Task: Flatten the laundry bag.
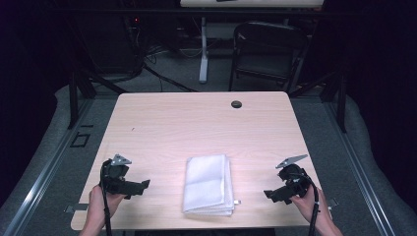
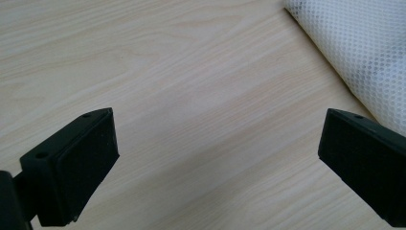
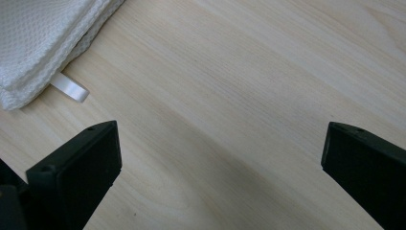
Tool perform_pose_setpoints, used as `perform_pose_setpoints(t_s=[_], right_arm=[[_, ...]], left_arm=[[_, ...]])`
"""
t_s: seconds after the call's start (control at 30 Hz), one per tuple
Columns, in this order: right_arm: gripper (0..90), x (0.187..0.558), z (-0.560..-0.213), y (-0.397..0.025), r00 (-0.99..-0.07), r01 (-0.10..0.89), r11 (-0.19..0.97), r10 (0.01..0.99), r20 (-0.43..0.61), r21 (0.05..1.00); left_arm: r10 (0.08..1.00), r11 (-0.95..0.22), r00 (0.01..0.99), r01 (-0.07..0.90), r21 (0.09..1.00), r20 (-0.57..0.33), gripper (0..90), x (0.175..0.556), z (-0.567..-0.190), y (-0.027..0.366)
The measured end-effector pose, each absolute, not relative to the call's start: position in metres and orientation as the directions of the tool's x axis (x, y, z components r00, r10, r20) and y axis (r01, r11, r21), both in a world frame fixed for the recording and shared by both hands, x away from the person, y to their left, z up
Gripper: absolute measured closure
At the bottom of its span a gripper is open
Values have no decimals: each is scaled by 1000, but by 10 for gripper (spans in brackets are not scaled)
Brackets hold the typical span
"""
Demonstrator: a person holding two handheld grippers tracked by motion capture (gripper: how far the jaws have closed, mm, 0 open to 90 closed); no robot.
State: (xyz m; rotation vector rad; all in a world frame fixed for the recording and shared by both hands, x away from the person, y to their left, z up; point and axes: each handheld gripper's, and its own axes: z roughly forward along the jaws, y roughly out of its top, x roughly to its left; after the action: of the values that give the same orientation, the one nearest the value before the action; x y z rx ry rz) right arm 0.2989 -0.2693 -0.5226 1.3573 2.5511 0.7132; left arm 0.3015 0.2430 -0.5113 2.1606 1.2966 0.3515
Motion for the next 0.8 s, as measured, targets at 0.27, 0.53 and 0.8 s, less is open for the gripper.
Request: perform_pose_setpoints(t_s=[0.27, 0.53, 0.8], right_arm=[[0, 299, -523, -265, -585, 734, 486, 808, 78, 475], [0, 298, -526, -263, -560, 740, 448, 823, 90, 502], [0, 300, -524, -263, -590, 737, 500, 804, 71, 455]], left_arm=[[862, -359, 501, 709, 607, -75, 0, 298, -507, 237], [834, -394, 547, 690, 608, -80, 0, 295, -503, 223], [799, -433, 595, 668, 605, -86, 0, 288, -501, 198]])
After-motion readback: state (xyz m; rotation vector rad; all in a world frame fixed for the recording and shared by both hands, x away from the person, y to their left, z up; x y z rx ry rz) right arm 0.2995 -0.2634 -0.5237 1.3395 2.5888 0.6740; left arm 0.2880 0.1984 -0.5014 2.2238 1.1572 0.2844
